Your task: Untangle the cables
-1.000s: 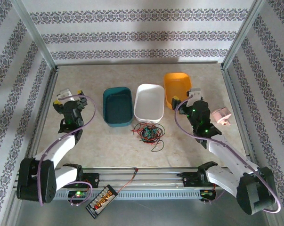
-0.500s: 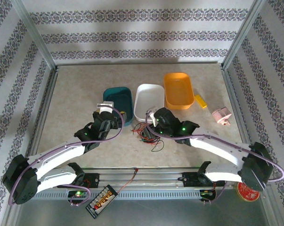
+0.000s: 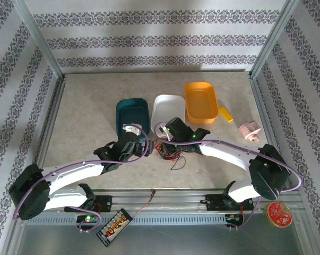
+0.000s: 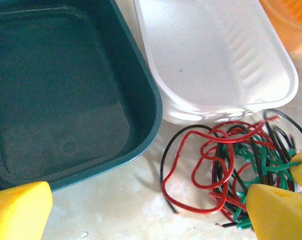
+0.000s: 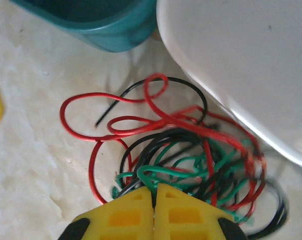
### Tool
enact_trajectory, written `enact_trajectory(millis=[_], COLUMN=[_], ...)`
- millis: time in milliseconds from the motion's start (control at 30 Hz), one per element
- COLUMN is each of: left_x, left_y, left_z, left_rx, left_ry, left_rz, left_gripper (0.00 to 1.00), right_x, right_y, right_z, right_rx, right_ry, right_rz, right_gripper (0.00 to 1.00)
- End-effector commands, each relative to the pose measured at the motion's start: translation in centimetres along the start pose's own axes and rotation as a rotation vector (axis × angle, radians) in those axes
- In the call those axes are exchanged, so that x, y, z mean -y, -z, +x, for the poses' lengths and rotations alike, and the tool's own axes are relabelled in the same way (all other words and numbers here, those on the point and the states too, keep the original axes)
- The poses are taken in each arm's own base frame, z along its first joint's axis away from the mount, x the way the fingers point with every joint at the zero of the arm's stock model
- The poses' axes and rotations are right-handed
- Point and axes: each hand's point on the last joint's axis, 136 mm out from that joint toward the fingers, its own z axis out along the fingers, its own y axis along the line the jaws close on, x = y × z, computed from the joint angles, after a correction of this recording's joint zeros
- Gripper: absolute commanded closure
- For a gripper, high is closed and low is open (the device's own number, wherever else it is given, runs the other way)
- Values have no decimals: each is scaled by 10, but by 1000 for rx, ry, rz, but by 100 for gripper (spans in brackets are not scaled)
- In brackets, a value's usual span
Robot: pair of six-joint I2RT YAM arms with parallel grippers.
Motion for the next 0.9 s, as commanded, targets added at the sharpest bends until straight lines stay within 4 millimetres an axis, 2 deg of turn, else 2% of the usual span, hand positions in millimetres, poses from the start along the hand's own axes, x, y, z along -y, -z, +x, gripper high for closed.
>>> enact_trajectory(millis=[0, 267, 400, 533, 633, 867], left_x=[7, 29, 49, 77, 96, 120], left_y=[6, 2, -1, 0, 0, -9], left_z=[-6, -5, -1, 0, -2, -4], left_rx=[5, -20, -38, -27, -17, -19], left_ry=[-33, -99, -159, -242, -278, -302], left_rz=[12, 107, 172, 267, 333, 410], left_gripper=[1, 1, 1, 2, 6, 6], right_x=[0, 5, 4, 0, 2, 10], right_y=[5, 37, 51, 66, 73, 82], right_z=[-8, -16, -17, -18, -17, -16], right_rx=[27, 120, 151, 175, 175, 200], right_ry=[-13, -99, -157, -216, -271, -356], right_rz=[-29, -132, -211, -320, -380, -427], right_gripper=[100, 100, 100, 100, 100, 100])
